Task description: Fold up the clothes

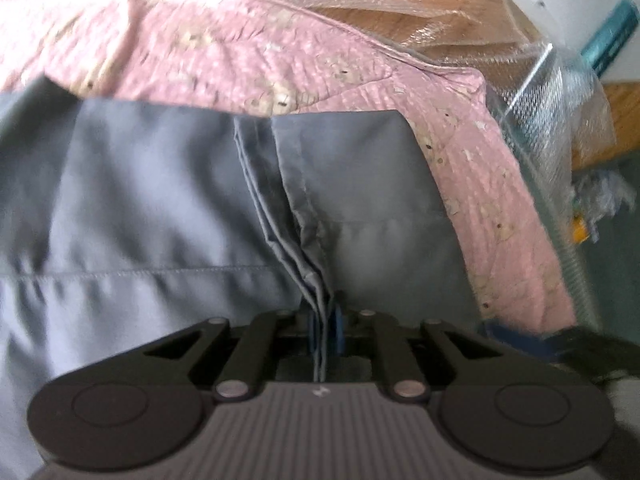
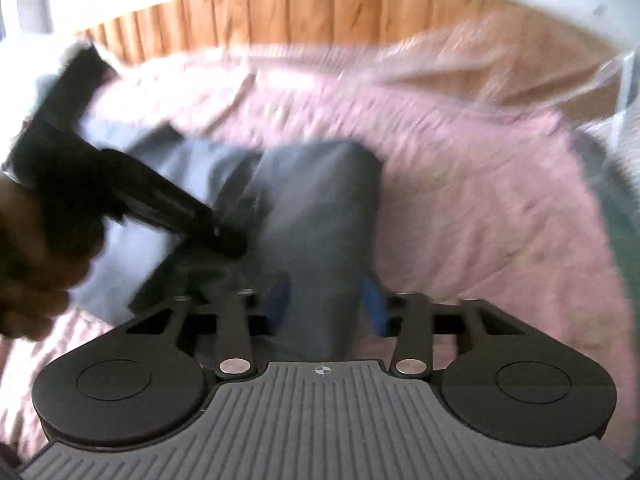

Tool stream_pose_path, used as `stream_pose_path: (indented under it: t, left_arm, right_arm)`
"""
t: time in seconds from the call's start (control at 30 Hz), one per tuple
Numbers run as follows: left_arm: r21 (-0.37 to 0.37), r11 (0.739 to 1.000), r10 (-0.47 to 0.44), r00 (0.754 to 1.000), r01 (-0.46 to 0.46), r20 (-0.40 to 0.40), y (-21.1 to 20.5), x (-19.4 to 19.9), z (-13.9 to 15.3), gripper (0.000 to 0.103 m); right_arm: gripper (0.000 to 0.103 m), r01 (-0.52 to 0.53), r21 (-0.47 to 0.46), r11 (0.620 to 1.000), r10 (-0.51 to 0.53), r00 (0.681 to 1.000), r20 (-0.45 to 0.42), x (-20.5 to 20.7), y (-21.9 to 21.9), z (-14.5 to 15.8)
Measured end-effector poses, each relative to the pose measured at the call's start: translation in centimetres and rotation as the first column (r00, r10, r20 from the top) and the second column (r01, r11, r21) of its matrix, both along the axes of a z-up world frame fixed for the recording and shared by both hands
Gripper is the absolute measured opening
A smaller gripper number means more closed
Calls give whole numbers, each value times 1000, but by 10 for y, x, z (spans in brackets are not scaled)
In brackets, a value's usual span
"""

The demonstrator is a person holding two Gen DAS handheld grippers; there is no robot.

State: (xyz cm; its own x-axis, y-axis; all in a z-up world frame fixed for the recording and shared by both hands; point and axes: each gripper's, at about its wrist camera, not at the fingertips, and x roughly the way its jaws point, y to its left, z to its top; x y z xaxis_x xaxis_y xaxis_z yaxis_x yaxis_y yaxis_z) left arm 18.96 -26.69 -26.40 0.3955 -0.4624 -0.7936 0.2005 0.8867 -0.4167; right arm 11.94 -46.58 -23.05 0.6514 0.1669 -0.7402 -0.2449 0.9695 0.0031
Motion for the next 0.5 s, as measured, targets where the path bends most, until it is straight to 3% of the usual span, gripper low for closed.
stream_pose_path:
  t: [0.1, 0.2, 0.27, 0.3, 0.37, 0.4, 0.43, 0.5]
  left_arm:
    - [34, 999, -1, 998, -2, 66, 1, -7, 14, 24]
    - [68, 998, -3, 991, -6, 132, 2, -14, 28, 26]
    - [75, 997, -23, 988, 12, 153, -3, -13, 34, 26]
    - [105, 993, -58, 990, 45, 125, -11, -7, 27, 27]
    - [169, 979, -123, 991, 112, 57, -27, 5, 11, 29]
    - [221, 966, -143, 990, 136, 15, -33, 10, -2, 26]
    - [230, 963, -157, 987, 143, 45, -35, 10, 0, 25]
    - [249, 954, -173, 985, 167, 2, -37, 14, 12, 25]
  right_arm:
    - [34, -35, -93, 995, 30, 998, -51, -5, 13, -29]
    - [34, 20, -49, 999, -22, 999, -33, -13, 6, -13]
    - [63, 58, -19, 998, -59, 998, -21, -17, 2, -3]
    - [80, 101, -9, 995, -101, 995, 7, -18, -2, -4]
    - [68, 134, 25, 991, -133, 990, -37, -11, -7, -16]
    - [46, 127, 29, 992, -124, 990, -72, -9, -6, -26]
    - [46, 120, 31, 992, -116, 988, -104, -7, -5, -35]
    - [40, 117, -11, 993, -117, 990, -77, -14, 2, -31]
